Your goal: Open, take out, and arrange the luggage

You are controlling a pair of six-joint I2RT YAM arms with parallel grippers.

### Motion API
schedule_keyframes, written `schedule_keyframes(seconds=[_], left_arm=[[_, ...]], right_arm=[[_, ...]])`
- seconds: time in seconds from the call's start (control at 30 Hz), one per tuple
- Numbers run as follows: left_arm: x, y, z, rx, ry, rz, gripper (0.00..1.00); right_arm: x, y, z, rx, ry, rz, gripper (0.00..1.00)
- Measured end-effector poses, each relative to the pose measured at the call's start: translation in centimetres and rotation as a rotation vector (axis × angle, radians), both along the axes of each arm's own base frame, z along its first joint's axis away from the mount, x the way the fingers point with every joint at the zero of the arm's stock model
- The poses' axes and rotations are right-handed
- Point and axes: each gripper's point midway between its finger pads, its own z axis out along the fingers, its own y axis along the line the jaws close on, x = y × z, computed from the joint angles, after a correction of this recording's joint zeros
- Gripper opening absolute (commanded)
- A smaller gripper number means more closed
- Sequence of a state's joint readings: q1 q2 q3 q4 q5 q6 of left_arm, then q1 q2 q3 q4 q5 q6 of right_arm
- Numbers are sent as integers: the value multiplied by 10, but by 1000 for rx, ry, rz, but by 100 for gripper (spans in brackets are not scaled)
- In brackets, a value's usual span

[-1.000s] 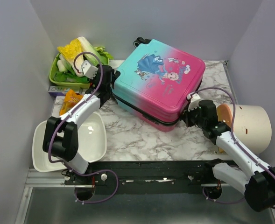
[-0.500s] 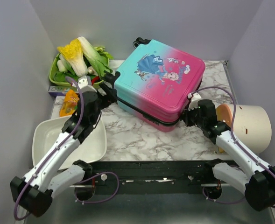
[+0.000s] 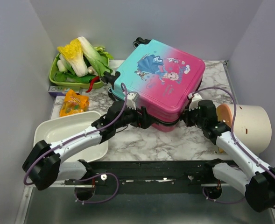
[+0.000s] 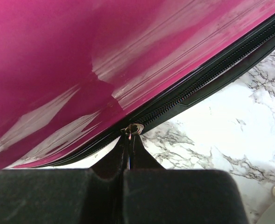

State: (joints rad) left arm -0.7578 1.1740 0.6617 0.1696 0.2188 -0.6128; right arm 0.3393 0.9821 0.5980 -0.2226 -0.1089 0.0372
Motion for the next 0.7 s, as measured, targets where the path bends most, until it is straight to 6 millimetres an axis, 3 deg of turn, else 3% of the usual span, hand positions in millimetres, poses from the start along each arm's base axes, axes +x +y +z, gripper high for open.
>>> schedule_keyframes(seconds=[0.2,0.33,0.7], left_arm=[[23,-31,12,-25,-39,18,99],[36,-46,0,25,-23,55,98],[42,-69,-6,61,-22,113,98]], right_arm=[[-8,5,1,39,-8,21,1],[-20,10,-1,80,5,56,1],[-50,39,0,172,30,166,1]])
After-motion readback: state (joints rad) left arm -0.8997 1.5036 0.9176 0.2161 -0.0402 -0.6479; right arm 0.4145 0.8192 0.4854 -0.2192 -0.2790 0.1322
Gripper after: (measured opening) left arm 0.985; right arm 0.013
